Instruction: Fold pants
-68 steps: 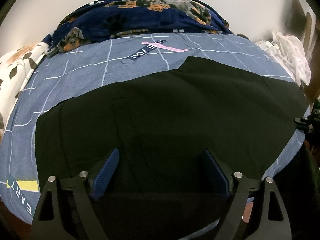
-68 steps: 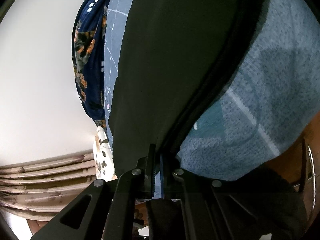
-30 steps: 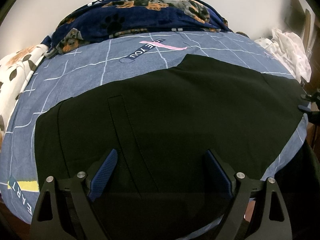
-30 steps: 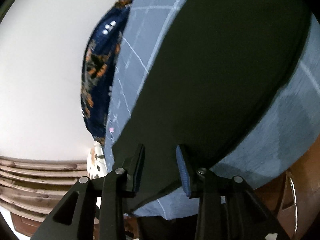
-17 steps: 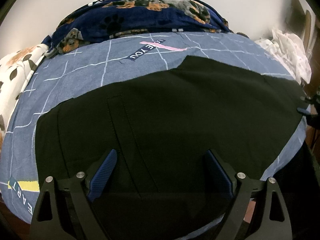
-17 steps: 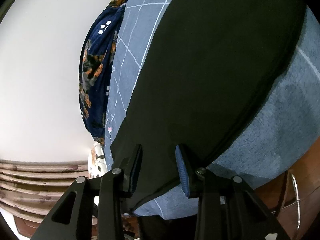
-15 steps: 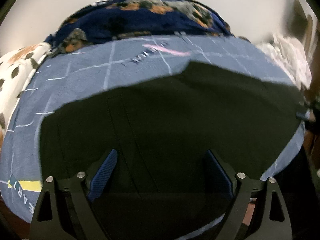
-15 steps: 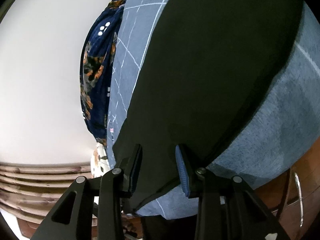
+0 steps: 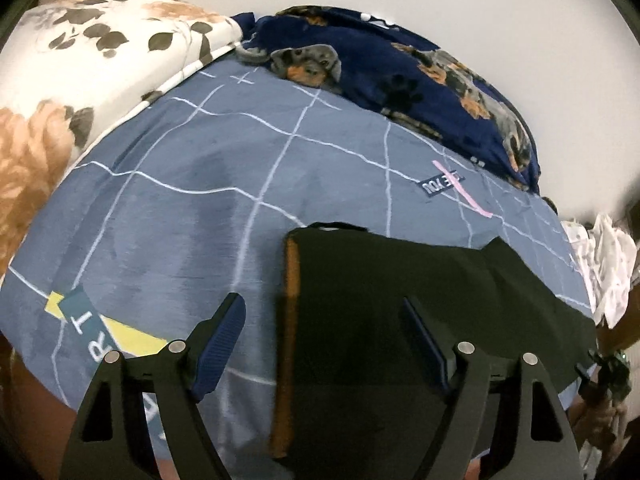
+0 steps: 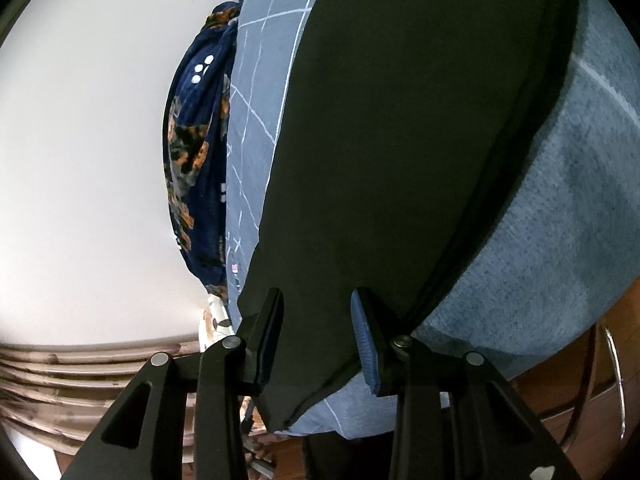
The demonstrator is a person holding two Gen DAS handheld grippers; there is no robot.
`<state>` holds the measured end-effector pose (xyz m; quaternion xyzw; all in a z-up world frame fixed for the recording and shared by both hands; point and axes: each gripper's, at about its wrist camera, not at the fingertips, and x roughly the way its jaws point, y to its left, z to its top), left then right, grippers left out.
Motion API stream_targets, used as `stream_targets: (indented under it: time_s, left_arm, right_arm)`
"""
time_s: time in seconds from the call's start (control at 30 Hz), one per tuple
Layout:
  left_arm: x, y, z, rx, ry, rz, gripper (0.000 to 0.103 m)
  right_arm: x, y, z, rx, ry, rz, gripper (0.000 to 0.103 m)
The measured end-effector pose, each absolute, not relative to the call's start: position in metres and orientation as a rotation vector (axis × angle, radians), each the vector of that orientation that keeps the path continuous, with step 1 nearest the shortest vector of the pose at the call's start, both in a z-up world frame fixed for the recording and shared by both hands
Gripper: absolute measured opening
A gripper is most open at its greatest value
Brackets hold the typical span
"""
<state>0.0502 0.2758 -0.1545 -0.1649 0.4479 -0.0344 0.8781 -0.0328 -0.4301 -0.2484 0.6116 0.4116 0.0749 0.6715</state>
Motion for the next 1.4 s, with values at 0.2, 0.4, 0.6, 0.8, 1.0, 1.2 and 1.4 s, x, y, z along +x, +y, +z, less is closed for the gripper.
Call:
stream_targets:
  time_s: [0.2,0.4,0.6,0.8,1.0,1.2,1.4]
  left_arm:
    - [0.063,0.264,-0.164,-0.297,1.016,-0.16,0.068]
    - [0.077,0.241,-0.168,-0.209,1.069,-0.226,0.035]
    - [0.081,0.237,-0.161,-0.156,1.04,-0.215,0.027]
    - [0.076,0.244,-0.16,-0.165,0.951,-0.168,0.025]
    - [0.067,0.238,-0.176,-0.14,0.925,-0.129,0.026]
    - [0.064,0.236,-0.178,-0.145,0.912,-0.103,0.027]
    - [0.065,0.235,-0.178,-0.139,0.917,-0.082,0.033]
  right_arm:
    - [-0.034,-0.431,-0.248,1.377,0.927,0.167,0.031]
    - [-0.033,-0.432,-0.248,1.376,0.926,0.164,0.031]
    - [-0.032,-0.433,-0.249,1.374,0.921,0.163,0.031]
    - [-0.032,-0.433,-0.249,1.372,0.921,0.164,0.031]
    - [-0.031,-0.431,-0.249,1.379,0.918,0.165,0.032]
    - [-0.042,-0.458,-0.223,1.304,0.876,0.109,0.046]
    - [-0.093,-0.576,-0.205,1.303,0.674,-0.114,0.051]
